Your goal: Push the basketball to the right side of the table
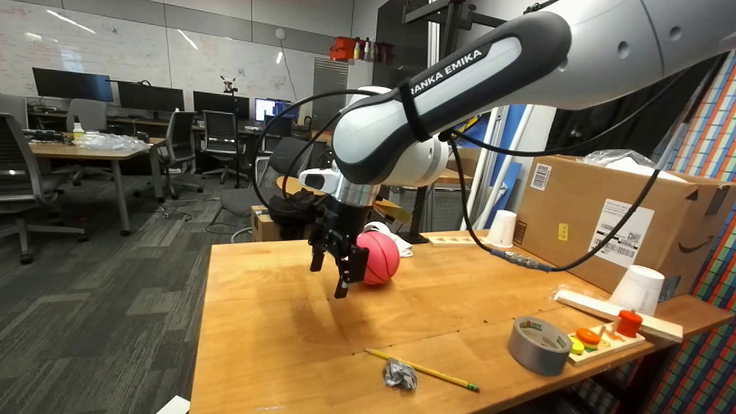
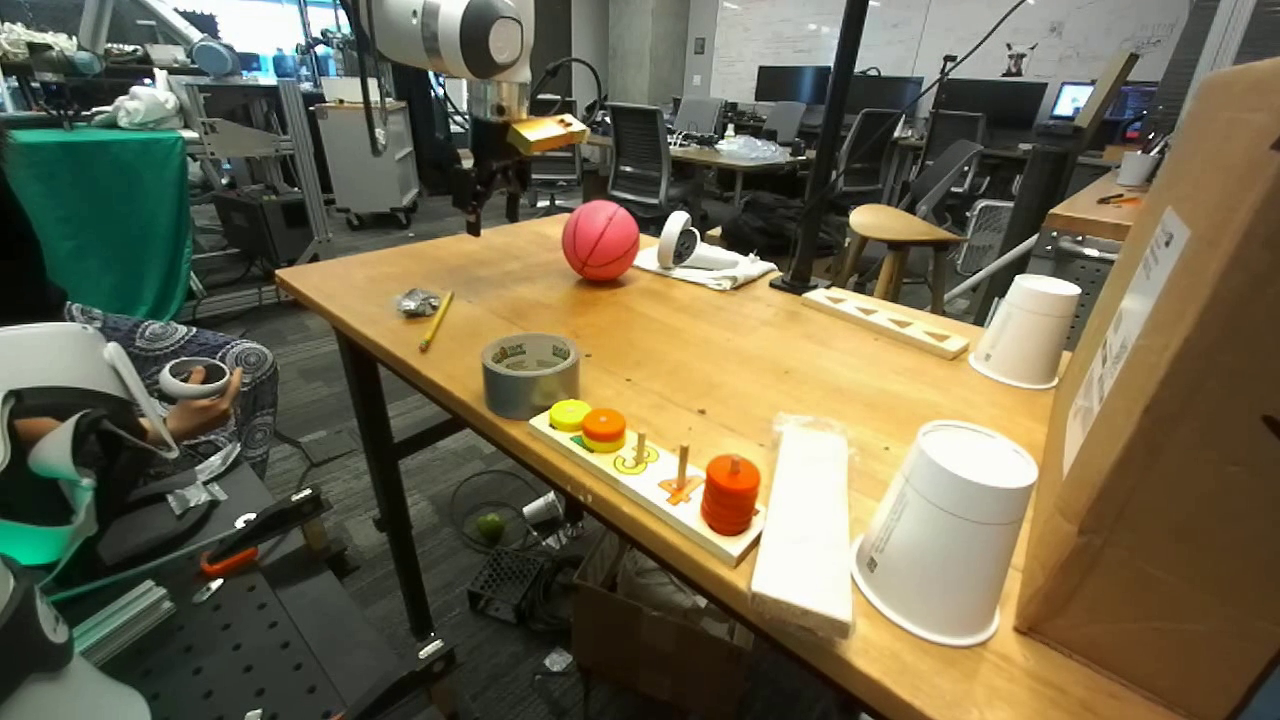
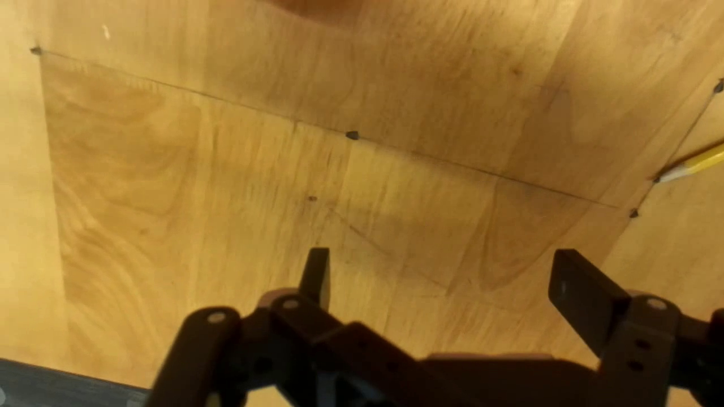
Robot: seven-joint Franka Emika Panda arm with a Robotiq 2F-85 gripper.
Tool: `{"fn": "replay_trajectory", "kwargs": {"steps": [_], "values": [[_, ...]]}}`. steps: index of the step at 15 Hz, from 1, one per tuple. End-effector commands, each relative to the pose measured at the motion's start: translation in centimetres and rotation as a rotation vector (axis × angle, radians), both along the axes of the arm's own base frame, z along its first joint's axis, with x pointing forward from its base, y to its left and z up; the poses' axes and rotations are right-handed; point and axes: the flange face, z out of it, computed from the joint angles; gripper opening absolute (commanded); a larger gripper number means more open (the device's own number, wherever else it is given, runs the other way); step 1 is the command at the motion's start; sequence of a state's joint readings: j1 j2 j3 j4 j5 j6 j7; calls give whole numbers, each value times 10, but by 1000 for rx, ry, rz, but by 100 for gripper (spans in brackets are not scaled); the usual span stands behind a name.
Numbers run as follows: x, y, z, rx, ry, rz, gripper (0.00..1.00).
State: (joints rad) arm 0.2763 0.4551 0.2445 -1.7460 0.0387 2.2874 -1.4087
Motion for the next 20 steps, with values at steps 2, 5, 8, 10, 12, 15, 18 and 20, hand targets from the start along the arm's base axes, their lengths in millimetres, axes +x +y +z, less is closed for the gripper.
{"fn": "replay_trajectory", "kwargs": {"steps": [2, 5, 8, 10, 12, 15, 18, 20], "values": [[26, 13, 4, -12, -1, 2, 100], [33, 14, 3, -25, -16, -33, 100], [36, 14, 4, -82, -69, -42, 100], [39, 9, 0, -120, -74, -69, 100], [45, -12, -13, -177, -64, -127, 100], [53, -93, -18, -296, -65, -254, 100], [44, -160, 15, -423, -171, -304, 100], [34, -192, 43, -505, -249, -324, 100]]}}
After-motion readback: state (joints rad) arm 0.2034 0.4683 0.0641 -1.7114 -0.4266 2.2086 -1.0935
